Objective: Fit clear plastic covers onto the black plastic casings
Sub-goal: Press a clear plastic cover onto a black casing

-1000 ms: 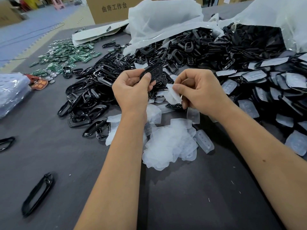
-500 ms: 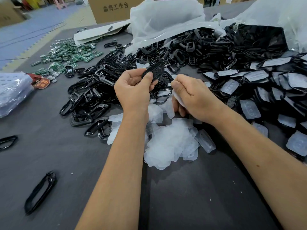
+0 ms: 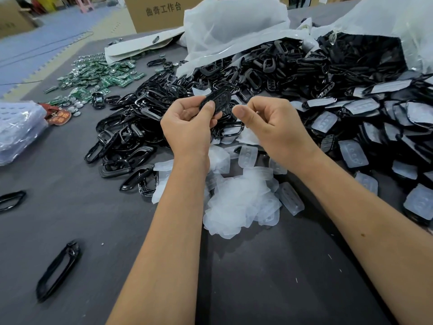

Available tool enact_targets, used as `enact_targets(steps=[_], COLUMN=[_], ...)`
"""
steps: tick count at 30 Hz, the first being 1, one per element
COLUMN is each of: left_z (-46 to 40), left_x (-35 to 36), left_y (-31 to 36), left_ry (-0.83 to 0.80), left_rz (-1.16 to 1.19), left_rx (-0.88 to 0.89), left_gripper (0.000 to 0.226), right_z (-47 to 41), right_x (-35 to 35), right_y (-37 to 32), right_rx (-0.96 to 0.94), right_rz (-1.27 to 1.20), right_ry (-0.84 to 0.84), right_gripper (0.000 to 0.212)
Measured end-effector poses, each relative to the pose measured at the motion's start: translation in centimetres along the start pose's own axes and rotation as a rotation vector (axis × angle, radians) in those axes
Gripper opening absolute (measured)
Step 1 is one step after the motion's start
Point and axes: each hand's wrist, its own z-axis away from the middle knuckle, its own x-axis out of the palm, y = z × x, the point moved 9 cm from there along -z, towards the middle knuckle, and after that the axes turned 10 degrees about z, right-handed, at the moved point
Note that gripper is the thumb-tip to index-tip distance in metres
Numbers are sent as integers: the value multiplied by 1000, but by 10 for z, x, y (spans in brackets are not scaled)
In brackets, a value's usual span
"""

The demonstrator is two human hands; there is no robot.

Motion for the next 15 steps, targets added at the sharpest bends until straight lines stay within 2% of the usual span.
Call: enact_targets(steps=[5,9,14,15], left_z=[-1,-2,-1,-1], left_x=[0,-2,-3,-2], left_y=[1,2,3,4], left_ry=[-2,7,12,11], left_rz=[25,50,72,80], left_rx=[4,7,3,4], left_gripper=[15,15,15,14], right_z=[3,7,7,7], right_x=[20,24,21,20], right_y=[3,1,14,16], right_rx=[-29,-55,56,71], right_rz=[-21,-44,-31,-32], right_ry=[-176,-234,-186,-175], right_gripper=[5,24,5,7])
